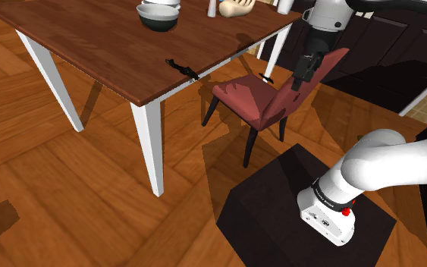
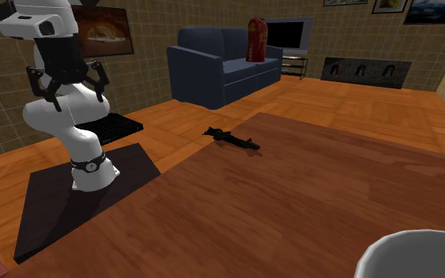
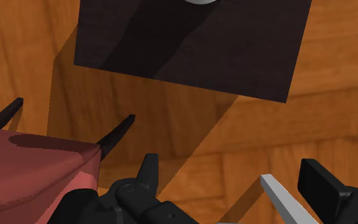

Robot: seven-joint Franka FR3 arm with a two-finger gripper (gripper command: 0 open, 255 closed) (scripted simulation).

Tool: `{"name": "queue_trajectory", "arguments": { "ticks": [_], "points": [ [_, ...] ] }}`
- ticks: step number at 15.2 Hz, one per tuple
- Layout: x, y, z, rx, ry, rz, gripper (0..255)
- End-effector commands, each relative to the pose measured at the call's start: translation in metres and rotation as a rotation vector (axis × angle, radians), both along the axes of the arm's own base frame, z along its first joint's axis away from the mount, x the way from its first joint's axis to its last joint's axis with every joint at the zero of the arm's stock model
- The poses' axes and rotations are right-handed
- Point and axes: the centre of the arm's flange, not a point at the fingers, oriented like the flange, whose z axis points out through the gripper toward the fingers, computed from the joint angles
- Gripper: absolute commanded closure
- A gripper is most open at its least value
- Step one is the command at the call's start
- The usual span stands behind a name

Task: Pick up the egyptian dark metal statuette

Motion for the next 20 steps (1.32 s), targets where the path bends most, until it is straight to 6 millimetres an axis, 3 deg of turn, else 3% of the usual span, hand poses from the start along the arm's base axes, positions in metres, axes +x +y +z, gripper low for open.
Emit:
{"name": "queue_trajectory", "arguments": {
  "ticks": [1, 20],
  "points": [
    [0.000, 0.000, 0.000, 0.000, 0.000, 0.000, 0],
    [0.181, 0.154, -0.006, 0.030, -0.079, -0.082, 0]
  ]
}}
